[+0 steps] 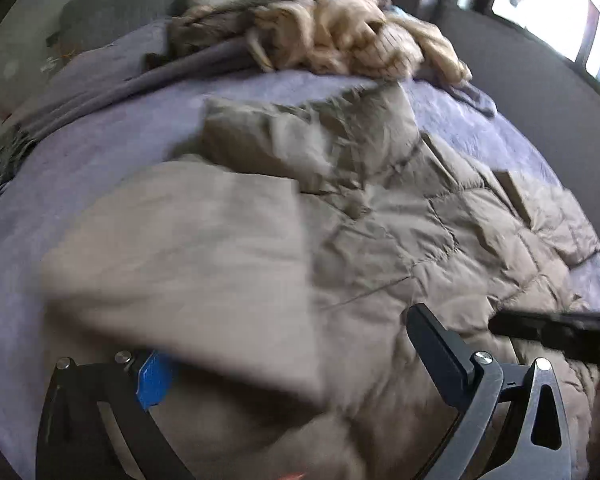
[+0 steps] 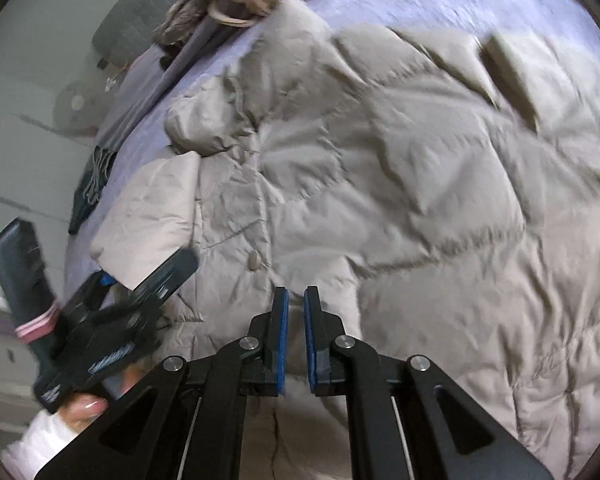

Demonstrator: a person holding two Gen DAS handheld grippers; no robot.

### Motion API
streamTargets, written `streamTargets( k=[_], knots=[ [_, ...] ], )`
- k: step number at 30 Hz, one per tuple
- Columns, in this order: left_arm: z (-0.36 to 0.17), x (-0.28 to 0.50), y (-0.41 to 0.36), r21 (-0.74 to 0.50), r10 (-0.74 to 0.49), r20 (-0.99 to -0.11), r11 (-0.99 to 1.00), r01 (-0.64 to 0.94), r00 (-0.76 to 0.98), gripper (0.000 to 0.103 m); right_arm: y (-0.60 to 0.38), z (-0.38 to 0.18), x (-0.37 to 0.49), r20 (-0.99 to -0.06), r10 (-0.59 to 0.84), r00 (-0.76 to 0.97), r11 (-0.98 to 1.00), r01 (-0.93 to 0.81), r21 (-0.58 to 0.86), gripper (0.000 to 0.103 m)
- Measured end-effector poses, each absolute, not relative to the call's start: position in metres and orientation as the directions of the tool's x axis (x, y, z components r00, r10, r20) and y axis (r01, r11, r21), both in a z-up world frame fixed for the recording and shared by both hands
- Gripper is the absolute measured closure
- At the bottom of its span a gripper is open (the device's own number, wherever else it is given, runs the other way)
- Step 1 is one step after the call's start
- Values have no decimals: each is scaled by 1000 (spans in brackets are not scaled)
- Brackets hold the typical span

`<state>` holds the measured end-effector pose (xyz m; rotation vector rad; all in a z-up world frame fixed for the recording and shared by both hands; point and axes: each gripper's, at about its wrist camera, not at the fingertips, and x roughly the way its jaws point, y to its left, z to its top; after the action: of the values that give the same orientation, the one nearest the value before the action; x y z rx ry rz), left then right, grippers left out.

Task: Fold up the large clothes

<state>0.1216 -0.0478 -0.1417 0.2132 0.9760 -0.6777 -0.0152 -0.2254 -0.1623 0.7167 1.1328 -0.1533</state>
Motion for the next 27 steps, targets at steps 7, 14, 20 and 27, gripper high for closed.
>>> streamTargets(
  k=[7,14,20,27],
  knots=[
    [-148,178,84,-239,-347,-846,925,293,404,0,-143,-110,17,-851,159,500,950,156,269,19],
    [-209,192,133,-267,-300,-906,953,147,299,22,-28,-130,77,-862,-89,499,978,-119,-171,19],
    [-217,182,140,-216,-258,-909,963,161,327,22,-32,-144,112,-825,-232,515,956,-35,-291,20],
    [-209,180,142,-166,-222,-913,969,184,343,42,-185,-125,58,-823,-39,566,883,406,237,32]
  ],
)
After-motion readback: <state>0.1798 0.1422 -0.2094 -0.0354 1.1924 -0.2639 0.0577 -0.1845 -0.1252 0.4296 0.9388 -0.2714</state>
